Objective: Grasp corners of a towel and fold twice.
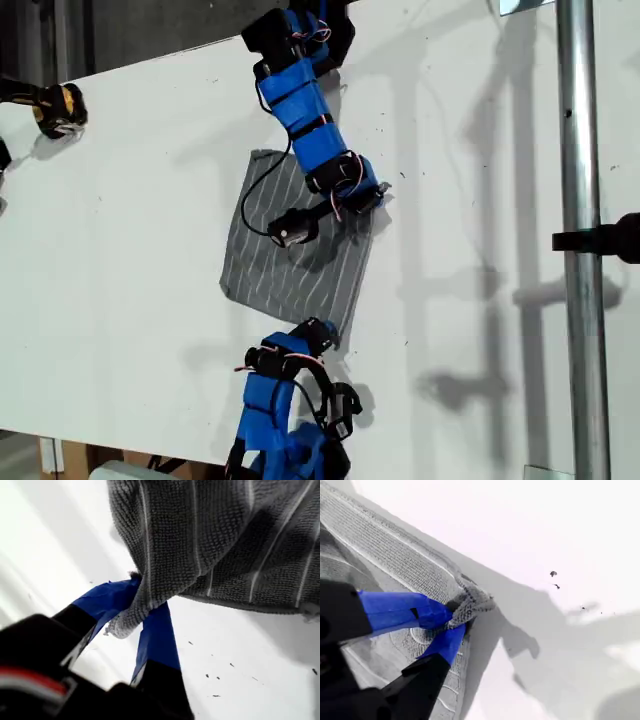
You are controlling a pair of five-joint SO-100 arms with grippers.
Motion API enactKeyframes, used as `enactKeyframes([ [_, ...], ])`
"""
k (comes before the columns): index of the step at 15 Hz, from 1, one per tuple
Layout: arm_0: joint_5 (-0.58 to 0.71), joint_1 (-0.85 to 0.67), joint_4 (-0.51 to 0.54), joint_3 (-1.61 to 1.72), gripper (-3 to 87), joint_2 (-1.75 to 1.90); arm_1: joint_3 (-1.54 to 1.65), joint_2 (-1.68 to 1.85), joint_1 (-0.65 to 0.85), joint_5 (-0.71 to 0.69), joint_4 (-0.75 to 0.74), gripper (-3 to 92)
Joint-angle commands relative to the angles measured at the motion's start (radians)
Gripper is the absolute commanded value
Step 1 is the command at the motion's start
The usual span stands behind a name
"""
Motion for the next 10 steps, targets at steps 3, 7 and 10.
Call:
enactKeyframes([
  [3, -0.034, 0.089, 0.038, 0.072, -1.5, 0.321, -0.101, 0.17, -0.066, -0.098, -0.002, -0.1],
  [7, -0.127, 0.152, 0.031, 0.12, -1.5, 0.405, -0.141, 0.167, -0.104, -0.118, 0.005, -0.1],
  [10, -0.078, 0.006, 0.018, 0.189, -1.5, 0.506, -0.101, 0.25, 0.002, -0.087, 0.109, -0.1],
])
